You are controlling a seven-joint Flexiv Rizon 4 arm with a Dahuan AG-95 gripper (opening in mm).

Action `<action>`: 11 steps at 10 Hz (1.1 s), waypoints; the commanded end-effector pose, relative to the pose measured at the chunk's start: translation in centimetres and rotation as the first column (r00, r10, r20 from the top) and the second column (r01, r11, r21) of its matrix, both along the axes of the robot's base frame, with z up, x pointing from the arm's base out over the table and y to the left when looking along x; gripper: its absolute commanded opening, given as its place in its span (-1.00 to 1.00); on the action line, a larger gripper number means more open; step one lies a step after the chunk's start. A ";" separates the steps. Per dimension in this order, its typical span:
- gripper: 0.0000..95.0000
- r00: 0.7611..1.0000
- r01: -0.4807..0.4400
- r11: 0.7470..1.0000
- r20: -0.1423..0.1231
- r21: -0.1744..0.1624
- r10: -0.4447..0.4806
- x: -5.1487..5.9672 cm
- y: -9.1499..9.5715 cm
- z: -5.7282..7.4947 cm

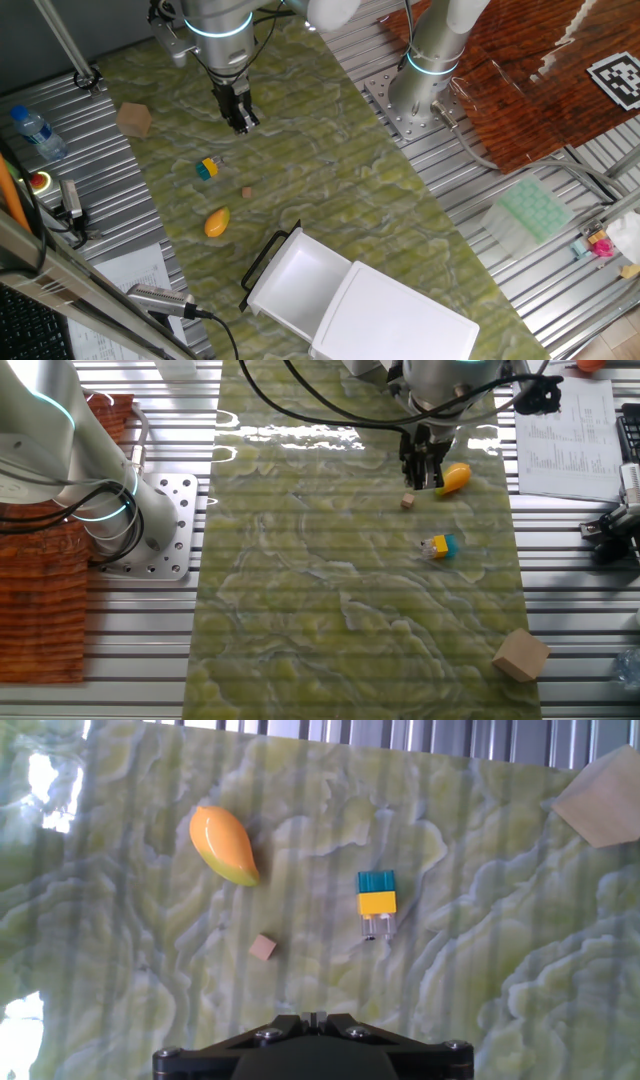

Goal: Put things in the drawer

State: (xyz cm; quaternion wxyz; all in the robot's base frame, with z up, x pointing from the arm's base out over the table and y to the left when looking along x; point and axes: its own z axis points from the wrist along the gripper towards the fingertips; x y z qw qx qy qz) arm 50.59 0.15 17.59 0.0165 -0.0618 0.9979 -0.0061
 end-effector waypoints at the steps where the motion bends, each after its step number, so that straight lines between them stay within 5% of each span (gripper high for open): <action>1: -1.00 1.000 -0.010 1.000 -0.001 0.004 0.010 0.8 0.0 -0.2; 5: -1.00 0.995 -0.100 0.995 -0.015 0.013 0.100 2.9 0.1 -1.2; 9: -1.00 0.989 -0.148 0.988 0.001 0.033 0.148 5.8 0.4 -2.7; 10: -1.00 0.982 -0.189 0.973 0.012 0.134 0.189 6.8 1.0 -3.5; 11: -1.00 0.978 -0.206 0.965 0.016 0.162 0.207 7.2 1.4 -3.8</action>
